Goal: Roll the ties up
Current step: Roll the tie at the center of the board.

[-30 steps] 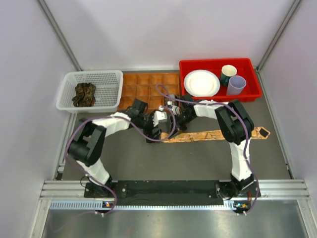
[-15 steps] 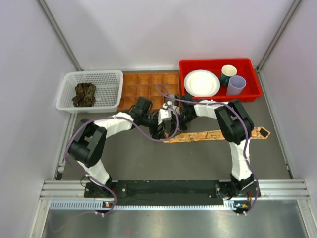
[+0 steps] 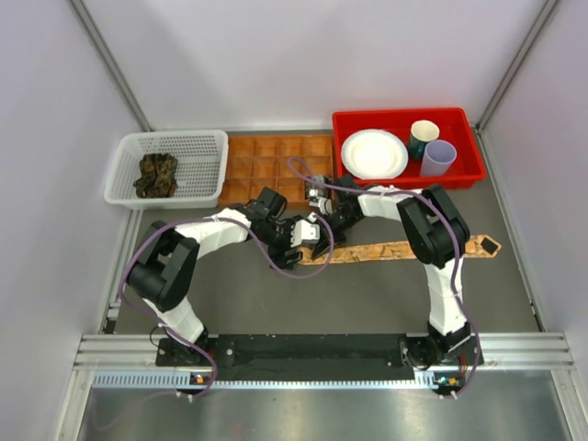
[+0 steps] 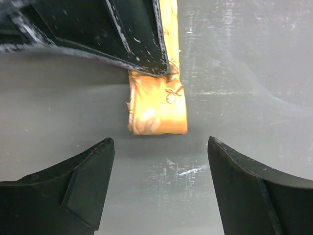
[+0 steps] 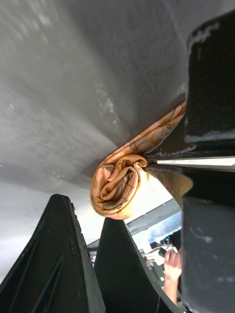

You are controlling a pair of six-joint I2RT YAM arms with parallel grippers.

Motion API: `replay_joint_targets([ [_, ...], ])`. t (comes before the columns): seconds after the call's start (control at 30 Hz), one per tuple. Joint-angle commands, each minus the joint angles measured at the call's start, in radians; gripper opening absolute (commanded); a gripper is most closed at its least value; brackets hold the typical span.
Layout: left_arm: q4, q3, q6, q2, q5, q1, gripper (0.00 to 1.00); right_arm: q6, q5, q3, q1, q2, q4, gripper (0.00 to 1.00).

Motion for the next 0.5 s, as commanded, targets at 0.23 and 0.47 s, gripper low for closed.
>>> replay_joint_targets([
  [0.23, 0.044, 0.052, 0.014, 0.076, -0.057, -0.07, 0.86, 0.06, 0.053, -0.035, 0.021, 0.072, -0.108, 0.0],
  [0.47, 0.031, 0.049, 0.029, 0.072, -0.052, -0.078, 0.85, 0.029, 0.081, 0.023, 0.018, 0.068, -0.129, 0.0],
])
